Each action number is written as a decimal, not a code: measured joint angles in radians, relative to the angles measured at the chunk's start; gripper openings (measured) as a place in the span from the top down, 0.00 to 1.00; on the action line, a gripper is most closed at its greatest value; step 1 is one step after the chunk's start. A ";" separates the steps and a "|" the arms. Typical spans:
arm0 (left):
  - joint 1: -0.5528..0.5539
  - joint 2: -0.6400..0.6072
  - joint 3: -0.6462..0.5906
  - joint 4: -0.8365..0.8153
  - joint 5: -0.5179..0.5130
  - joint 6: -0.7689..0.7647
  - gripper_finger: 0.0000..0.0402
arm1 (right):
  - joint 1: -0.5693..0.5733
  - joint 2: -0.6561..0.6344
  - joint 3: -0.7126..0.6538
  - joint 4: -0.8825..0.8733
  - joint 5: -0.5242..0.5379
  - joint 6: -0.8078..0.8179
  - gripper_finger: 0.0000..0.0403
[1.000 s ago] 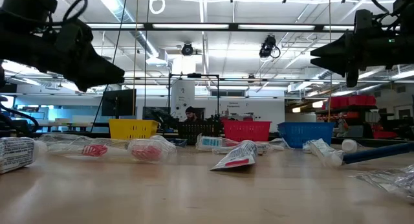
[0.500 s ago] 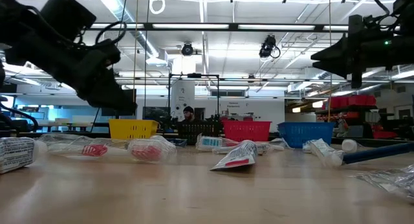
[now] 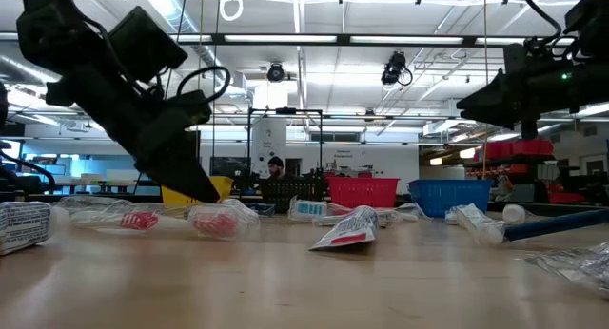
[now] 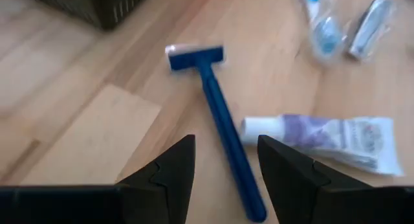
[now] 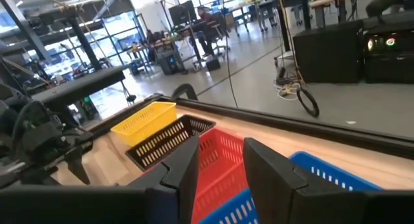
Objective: Pick & Place Travel size toiletries
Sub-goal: Put the blue shaver into the yellow basket
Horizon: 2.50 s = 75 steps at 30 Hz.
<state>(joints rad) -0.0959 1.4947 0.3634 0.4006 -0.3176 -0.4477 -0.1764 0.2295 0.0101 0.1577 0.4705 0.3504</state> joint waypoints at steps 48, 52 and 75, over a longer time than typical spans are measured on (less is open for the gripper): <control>0.051 -0.140 -0.002 -0.122 -0.104 -0.075 0.85 | 0.000 0.006 0.000 0.001 -0.001 0.001 0.68; 0.052 -0.251 -0.001 -0.208 -0.066 -0.087 0.87 | 0.000 0.006 0.000 0.001 -0.001 0.000 0.68; 0.381 -0.373 0.000 -0.404 -0.268 -0.121 0.85 | 0.000 0.007 0.000 0.001 -0.001 0.001 0.68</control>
<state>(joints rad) 0.2855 1.1219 0.3630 -0.0038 -0.5860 -0.5690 -0.1764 0.2363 0.0101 0.1585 0.4694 0.3511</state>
